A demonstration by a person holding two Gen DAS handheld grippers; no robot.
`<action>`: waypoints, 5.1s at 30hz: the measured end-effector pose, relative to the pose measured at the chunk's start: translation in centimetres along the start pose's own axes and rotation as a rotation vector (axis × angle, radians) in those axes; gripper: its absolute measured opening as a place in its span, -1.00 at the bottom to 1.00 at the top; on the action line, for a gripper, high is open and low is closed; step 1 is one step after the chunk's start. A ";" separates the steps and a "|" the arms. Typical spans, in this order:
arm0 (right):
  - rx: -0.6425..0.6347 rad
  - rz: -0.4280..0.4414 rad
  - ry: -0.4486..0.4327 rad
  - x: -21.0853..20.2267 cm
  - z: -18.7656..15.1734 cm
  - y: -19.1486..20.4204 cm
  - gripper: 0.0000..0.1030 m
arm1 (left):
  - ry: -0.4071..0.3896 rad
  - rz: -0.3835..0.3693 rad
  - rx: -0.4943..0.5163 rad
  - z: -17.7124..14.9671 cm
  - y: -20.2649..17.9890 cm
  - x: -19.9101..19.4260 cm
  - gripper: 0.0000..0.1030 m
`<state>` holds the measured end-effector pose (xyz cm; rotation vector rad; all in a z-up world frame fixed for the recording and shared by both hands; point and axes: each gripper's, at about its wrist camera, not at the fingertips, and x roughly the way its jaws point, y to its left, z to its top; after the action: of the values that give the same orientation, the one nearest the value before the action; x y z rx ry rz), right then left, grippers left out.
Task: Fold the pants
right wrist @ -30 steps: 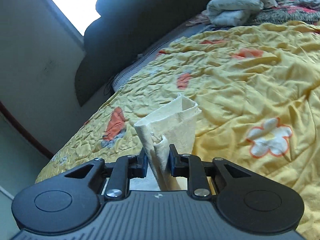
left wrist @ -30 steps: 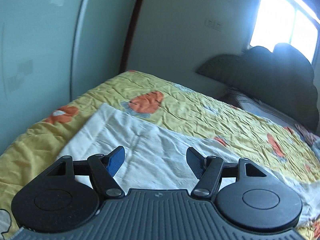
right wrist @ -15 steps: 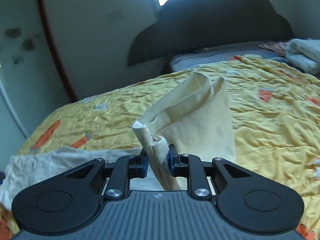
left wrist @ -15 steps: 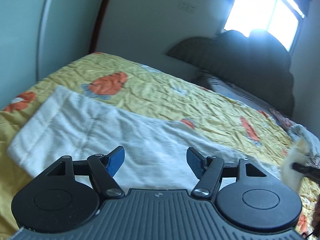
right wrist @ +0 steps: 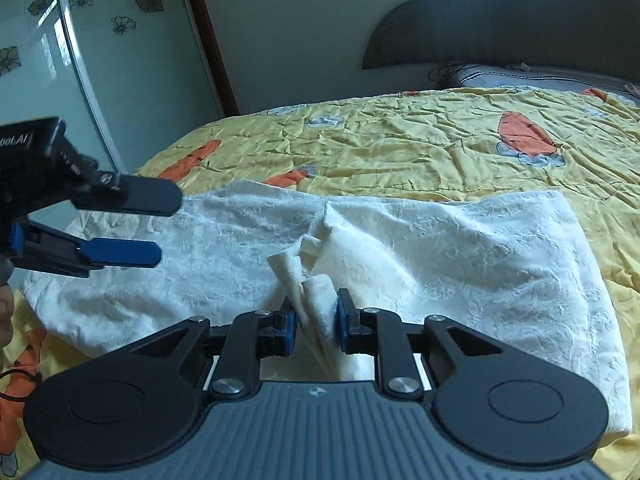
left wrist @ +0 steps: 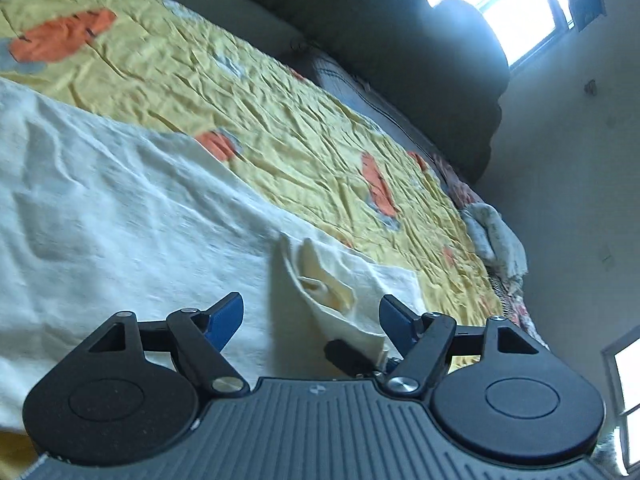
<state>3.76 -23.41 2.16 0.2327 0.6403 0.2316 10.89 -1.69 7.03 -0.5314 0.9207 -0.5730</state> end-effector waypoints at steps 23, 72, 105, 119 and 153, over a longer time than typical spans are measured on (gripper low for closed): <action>0.017 0.049 0.002 0.4 -0.3 -1.3 -0.63 | 0.197 0.208 0.190 1.1 -4.5 11.3 -0.68; -0.689 -0.357 0.038 -5.3 -6.6 -3.6 0.18 | 0.193 0.219 0.144 -1.0 0.3 5.0 -0.34; -0.403 -0.140 0.014 -10.1 -2.2 -6.9 0.27 | 0.065 0.287 0.255 0.3 0.9 1.5 0.06; 0.303 0.063 0.139 3.8 4.9 -16.6 0.02 | 0.059 0.310 0.184 4.0 1.0 8.9 -0.33; 0.009 -0.019 0.129 1.6 4.9 -7.3 -0.30 | -0.067 0.323 0.476 -5.9 -1.6 2.7 -0.14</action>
<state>8.98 -30.62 2.99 0.2218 0.7712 0.2271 6.82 -5.73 3.55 0.0283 0.7529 -0.4560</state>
